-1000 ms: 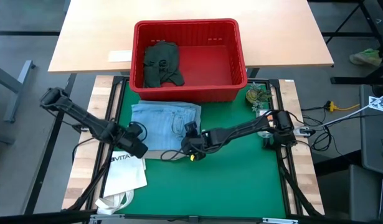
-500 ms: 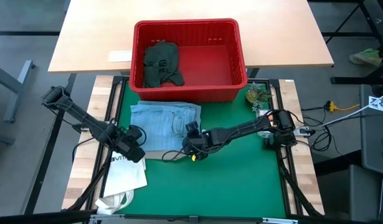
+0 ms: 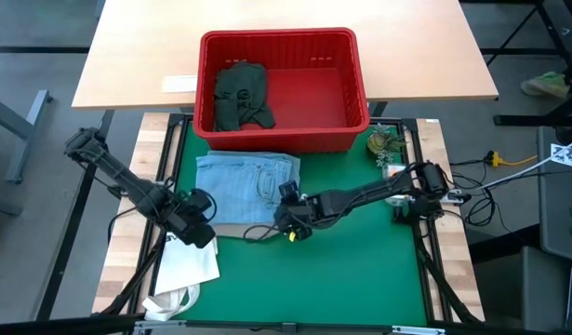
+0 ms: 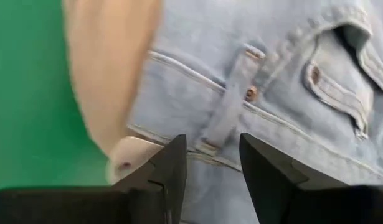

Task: Fold Laundry from Bin
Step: Stack the folded light blue pants on top of the folded brown shorts, then fold the green polo shirt

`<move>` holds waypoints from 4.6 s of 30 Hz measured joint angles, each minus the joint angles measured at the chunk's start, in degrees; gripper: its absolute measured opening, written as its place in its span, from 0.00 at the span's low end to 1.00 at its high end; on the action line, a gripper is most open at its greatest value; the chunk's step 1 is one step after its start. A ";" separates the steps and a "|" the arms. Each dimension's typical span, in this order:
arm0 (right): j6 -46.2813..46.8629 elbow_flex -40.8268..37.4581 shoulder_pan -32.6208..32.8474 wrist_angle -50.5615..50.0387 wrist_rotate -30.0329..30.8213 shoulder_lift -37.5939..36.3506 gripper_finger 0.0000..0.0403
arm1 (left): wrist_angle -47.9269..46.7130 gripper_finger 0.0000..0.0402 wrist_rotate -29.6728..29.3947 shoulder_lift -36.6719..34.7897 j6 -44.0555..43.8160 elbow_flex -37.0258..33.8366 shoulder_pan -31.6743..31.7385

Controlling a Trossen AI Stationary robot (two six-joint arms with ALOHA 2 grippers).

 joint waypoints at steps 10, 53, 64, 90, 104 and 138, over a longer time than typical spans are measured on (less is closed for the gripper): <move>0.39 0.04 0.88 0.20 -0.58 0.98 0.37 | 0.81 0.00 -0.67 4.94 -8.90 -4.88 -4.61; -5.21 0.15 -7.97 4.42 10.96 -4.75 0.37 | -23.15 0.00 -27.90 7.20 -2.17 11.43 13.38; -4.03 0.17 -12.98 5.77 5.11 -2.17 0.37 | -13.43 0.00 -21.23 7.24 8.30 1.12 30.70; -3.79 0.39 -13.82 5.71 4.84 4.41 0.37 | -0.33 0.00 -25.35 7.18 10.62 -14.95 42.49; -4.67 -0.02 -13.72 1.25 7.24 -2.33 0.37 | -15.00 0.00 -20.38 6.85 18.31 -4.20 41.74; -33.05 0.19 -15.65 16.53 18.27 -17.54 0.37 | -3.45 0.03 -23.66 7.18 25.08 12.00 20.40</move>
